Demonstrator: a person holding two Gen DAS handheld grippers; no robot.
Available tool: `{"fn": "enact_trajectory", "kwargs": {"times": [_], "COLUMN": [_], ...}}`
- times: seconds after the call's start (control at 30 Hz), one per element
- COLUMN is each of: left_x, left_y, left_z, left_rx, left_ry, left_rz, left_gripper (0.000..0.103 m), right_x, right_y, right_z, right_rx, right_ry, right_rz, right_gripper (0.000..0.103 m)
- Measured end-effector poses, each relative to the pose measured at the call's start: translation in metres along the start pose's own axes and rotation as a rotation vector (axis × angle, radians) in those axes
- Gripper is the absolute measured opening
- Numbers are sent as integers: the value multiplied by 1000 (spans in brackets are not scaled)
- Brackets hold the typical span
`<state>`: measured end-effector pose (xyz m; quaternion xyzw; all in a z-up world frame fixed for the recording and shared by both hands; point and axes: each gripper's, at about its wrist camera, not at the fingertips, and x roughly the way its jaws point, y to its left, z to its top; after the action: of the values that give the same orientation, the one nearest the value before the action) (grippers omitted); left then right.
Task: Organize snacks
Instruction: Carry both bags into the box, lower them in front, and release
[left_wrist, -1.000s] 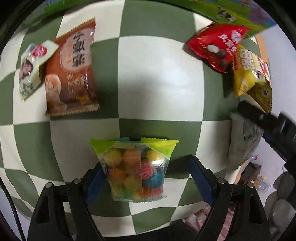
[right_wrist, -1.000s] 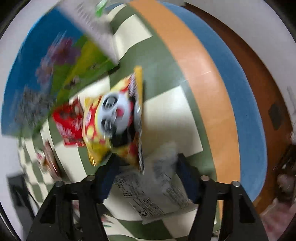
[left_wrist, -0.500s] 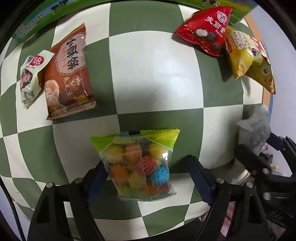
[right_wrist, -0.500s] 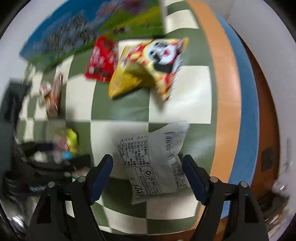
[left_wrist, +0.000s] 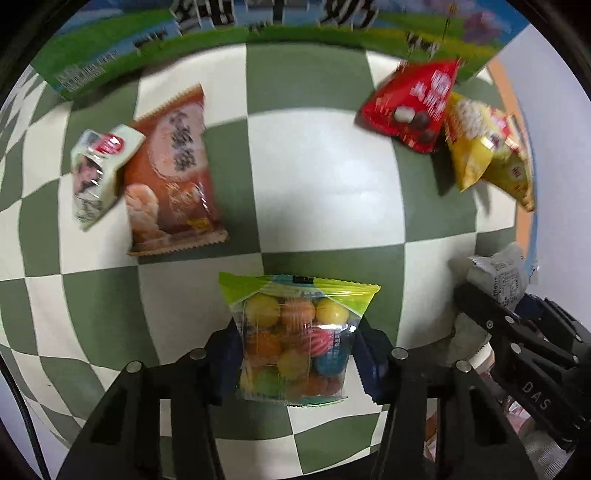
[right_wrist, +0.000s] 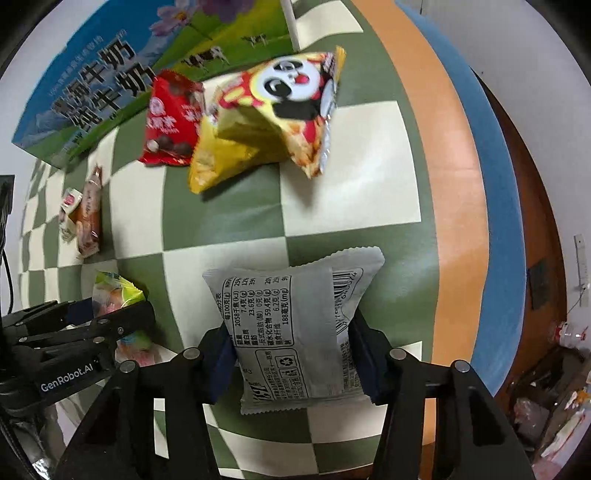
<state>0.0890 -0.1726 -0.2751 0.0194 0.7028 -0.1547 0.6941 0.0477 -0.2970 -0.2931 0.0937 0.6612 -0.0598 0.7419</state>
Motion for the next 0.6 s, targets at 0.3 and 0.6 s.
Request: {"fn": "enact_trajectory", "kwargs": {"times": [0.3,0.6], "left_x": [-89,-184], "left_y": [-12,31], "left_z": [16,122], "left_rx": [-22,-19], "left_ry": [-121,-299], "left_rz": [-105,-124], "left_gripper": [50,50], "right_x": [-67,-167], "right_y": [12,51], "right_z": [17,109], "right_rx": [12,-58], "right_ry": [-128,-326], "right_rz": [120,224], "right_gripper": [53,52]}}
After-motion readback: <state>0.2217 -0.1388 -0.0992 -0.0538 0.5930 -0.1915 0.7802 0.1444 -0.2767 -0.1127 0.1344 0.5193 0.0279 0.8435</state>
